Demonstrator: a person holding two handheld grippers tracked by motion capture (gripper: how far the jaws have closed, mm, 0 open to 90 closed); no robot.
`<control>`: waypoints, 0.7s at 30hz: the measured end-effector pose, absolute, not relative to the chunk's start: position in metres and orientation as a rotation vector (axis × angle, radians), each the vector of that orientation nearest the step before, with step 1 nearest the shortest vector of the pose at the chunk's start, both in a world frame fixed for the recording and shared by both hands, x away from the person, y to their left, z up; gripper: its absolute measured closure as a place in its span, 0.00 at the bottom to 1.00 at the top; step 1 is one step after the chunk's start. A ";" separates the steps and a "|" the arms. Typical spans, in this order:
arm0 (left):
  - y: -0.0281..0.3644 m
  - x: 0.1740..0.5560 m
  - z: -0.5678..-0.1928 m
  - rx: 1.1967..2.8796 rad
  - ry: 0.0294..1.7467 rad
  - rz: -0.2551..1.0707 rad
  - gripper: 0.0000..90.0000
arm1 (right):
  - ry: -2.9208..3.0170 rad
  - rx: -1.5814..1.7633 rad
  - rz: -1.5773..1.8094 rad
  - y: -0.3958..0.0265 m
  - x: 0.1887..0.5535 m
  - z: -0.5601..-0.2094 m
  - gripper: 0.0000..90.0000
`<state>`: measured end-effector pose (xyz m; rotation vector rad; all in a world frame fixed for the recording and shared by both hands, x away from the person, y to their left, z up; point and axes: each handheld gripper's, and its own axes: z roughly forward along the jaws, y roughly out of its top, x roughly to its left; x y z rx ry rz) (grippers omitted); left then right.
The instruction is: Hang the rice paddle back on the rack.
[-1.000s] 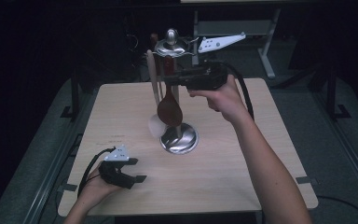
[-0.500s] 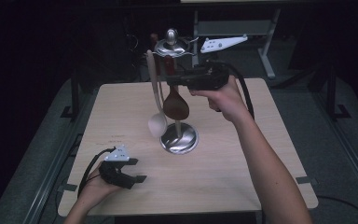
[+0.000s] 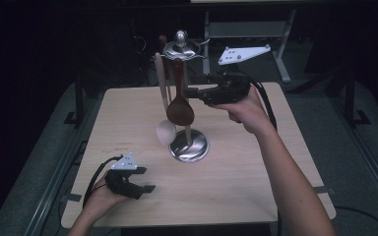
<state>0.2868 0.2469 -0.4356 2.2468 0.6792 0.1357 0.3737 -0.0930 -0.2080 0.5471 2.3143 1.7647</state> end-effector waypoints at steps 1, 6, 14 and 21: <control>0.247 0.287 -0.436 2.250 0.678 0.134 0.26 | 2.316 0.554 1.748 -0.096 0.371 -0.210 0.46; 0.246 0.287 -0.436 2.245 0.676 0.137 0.25 | 2.311 0.576 1.690 -0.106 0.363 -0.229 0.42; 0.246 0.287 -0.437 2.242 0.677 0.122 0.25 | 2.336 0.631 1.609 -0.127 0.348 -0.280 0.36; 0.246 0.287 -0.438 2.240 0.680 0.113 0.25 | 2.333 0.710 1.601 -0.143 0.339 -0.315 0.27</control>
